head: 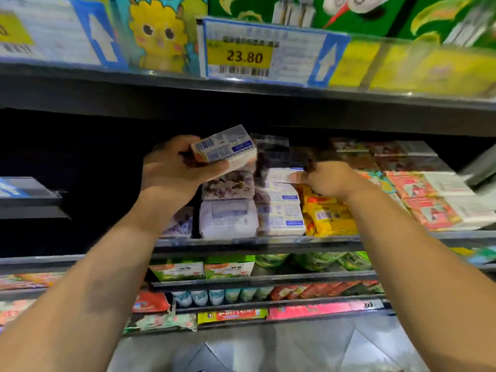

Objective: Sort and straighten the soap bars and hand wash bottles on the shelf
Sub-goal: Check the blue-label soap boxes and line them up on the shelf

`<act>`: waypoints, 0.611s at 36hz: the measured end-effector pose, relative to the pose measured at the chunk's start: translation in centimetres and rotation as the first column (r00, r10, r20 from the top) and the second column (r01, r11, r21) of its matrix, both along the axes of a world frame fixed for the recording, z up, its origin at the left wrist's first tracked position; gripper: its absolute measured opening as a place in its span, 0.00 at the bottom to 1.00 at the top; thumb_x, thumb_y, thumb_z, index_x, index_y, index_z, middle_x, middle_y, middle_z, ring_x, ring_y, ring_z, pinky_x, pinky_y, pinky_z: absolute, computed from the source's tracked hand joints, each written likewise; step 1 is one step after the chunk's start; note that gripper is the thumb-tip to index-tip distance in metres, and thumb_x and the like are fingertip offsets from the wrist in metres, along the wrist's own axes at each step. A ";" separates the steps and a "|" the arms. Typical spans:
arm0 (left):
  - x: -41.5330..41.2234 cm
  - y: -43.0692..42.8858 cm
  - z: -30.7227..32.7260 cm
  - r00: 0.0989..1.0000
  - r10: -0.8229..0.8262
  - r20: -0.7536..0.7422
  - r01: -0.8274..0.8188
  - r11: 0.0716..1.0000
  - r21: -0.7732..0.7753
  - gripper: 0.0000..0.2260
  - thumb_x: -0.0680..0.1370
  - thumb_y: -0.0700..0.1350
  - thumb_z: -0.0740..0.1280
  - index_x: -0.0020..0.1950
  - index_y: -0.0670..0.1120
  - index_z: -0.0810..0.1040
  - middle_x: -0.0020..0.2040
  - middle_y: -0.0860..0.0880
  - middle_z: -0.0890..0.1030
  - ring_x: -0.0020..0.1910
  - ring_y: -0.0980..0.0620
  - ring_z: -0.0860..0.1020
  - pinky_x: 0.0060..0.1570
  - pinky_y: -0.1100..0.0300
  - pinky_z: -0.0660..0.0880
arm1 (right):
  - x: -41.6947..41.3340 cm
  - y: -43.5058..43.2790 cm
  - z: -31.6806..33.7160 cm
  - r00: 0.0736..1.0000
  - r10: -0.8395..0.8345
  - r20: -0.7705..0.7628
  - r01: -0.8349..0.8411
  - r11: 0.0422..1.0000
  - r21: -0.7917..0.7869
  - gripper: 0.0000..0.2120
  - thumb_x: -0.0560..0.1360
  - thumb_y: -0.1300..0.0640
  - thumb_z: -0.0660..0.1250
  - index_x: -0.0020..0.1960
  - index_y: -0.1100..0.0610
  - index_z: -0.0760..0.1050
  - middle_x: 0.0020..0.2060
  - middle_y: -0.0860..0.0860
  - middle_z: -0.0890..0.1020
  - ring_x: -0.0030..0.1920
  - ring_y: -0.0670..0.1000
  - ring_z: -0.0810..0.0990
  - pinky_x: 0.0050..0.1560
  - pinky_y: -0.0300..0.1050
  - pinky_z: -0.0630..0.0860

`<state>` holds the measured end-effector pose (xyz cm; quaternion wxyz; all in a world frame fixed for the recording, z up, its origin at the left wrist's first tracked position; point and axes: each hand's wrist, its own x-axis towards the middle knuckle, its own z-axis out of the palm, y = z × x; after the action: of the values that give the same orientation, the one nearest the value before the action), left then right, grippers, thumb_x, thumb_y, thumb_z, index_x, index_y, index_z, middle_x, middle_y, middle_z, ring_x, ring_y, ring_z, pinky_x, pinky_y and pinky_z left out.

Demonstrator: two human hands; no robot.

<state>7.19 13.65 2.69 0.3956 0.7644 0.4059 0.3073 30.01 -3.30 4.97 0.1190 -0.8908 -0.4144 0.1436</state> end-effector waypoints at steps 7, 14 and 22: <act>1.0 -0.5 1.3 0.988 -0.060 -0.139 0.074 0.992 0.099 0.26 0.64 0.60 0.81 0.59 0.55 0.80 0.52 0.57 0.84 0.51 0.59 0.82 0.56 0.57 0.79 | 0.9 1.7 -2.1 0.982 0.128 0.140 -0.130 0.992 0.004 0.25 0.79 0.41 0.67 0.67 0.57 0.77 0.62 0.61 0.80 0.59 0.63 0.78 0.59 0.54 0.75; 2.8 -1.5 1.8 0.954 -0.211 -0.210 0.254 0.947 0.199 0.27 0.64 0.62 0.79 0.59 0.53 0.80 0.51 0.59 0.83 0.47 0.65 0.81 0.50 0.66 0.80 | 2.2 -1.7 -1.4 0.991 0.134 -0.025 -0.129 0.980 0.152 0.42 0.72 0.37 0.71 0.80 0.45 0.58 0.75 0.55 0.69 0.73 0.58 0.68 0.71 0.52 0.68; 4.7 -3.4 3.1 0.860 -0.362 -0.360 0.454 0.864 0.215 0.30 0.65 0.63 0.78 0.64 0.55 0.77 0.57 0.55 0.77 0.55 0.53 0.79 0.57 0.55 0.77 | 2.8 -6.1 -1.9 0.996 0.088 0.033 -0.082 0.985 -0.149 0.50 0.66 0.24 0.60 0.81 0.47 0.55 0.79 0.51 0.61 0.80 0.55 0.54 0.79 0.57 0.47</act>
<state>11.91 10.22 5.79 0.2666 0.9217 0.2392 0.1490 32.84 -9.35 3.05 0.0383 -0.8812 -0.4427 0.1611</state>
